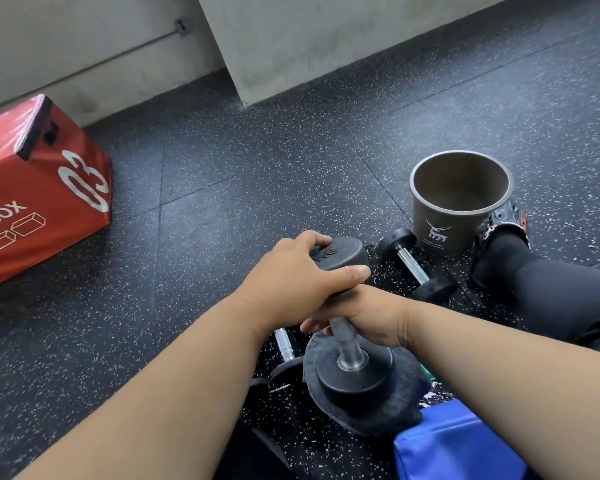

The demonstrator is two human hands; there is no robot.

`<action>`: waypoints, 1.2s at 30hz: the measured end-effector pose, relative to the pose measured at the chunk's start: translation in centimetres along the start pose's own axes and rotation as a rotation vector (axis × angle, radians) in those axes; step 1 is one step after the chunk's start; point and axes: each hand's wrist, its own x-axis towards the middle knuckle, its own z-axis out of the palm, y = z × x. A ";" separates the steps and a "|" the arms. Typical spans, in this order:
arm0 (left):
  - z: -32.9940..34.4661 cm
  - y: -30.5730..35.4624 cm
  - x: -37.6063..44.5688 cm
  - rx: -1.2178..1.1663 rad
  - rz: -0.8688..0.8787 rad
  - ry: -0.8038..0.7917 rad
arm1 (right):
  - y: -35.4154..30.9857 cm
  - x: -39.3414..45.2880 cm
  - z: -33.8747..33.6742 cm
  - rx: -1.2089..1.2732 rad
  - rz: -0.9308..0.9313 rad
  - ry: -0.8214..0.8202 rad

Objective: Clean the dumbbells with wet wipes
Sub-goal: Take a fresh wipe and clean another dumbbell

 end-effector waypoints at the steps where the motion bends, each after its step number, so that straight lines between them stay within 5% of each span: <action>1: 0.0 0.0 0.0 0.000 -0.003 -0.001 | 0.0 0.0 0.0 -0.008 -0.016 0.012; 17: -1.2 -0.9 -0.5 -0.031 -0.068 -0.028 | 3.0 -1.1 -0.2 -0.853 0.281 0.179; 22: -1.2 -0.9 -0.6 0.002 -0.063 -0.034 | 3.3 -1.6 0.6 -0.935 0.197 0.244; 28: -1.0 -0.9 -0.7 -0.012 -0.067 -0.015 | 1.3 -1.2 2.3 -0.635 0.056 0.418; 36: -0.7 -0.8 -0.8 0.001 -0.058 -0.014 | 0.4 -1.3 2.1 -0.219 0.021 0.256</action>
